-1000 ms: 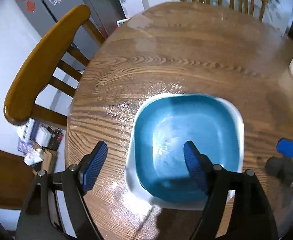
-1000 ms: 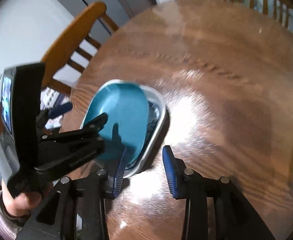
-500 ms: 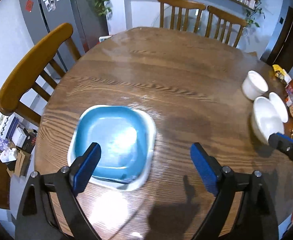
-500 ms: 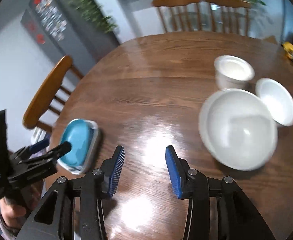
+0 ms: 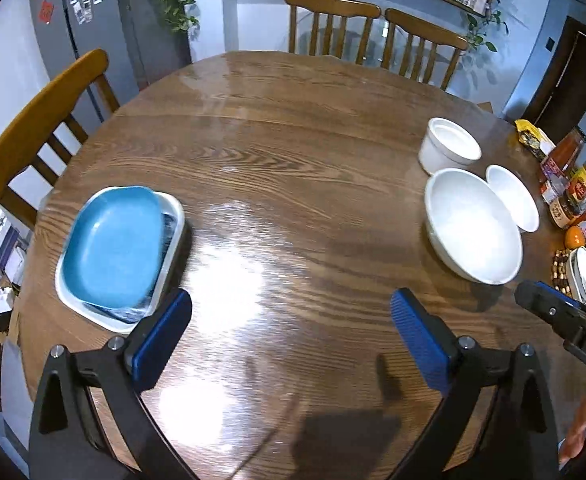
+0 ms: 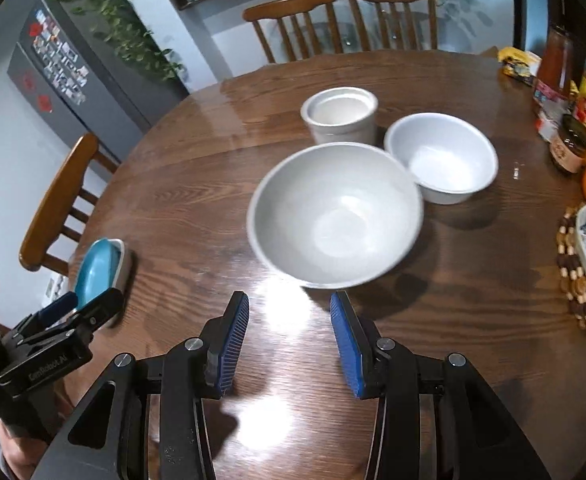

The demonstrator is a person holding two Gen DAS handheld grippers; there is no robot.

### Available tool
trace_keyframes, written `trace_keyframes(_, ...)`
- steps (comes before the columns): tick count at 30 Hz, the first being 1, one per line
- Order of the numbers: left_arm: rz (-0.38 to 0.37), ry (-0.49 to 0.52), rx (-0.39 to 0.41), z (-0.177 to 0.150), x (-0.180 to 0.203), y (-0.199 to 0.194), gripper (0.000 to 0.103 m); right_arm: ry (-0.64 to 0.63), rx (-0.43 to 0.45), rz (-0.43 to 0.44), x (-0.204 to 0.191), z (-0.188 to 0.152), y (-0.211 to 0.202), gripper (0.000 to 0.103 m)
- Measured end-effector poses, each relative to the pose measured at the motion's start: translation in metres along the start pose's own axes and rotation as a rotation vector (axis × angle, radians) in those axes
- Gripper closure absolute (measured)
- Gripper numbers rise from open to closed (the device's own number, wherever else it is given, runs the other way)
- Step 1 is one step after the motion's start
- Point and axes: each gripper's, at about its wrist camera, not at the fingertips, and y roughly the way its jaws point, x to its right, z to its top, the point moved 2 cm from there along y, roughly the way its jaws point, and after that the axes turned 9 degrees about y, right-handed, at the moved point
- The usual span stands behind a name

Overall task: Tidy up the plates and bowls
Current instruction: 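Reach the left gripper to the large white bowl rim and grasp it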

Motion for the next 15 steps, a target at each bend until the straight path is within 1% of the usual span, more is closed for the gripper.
trace_keyframes(4, 0.017, -0.004, 0.009, 0.004, 0.021, 0.004, 0.003, 0.001, 0.001, -0.019, 0.020, 0.008, -0.001, 0.060)
trace_keyframes(11, 0.050, -0.090, 0.022, 0.012, 0.051, 0.018, 0.003, -0.030, -0.005, -0.043, 0.048, 0.029, 0.010, 0.060)
trace_keyframes(15, 0.079, -0.083, 0.032, 0.018, 0.073, 0.028, 0.003, -0.046, -0.014, -0.045, 0.059, 0.039, 0.020, 0.060)
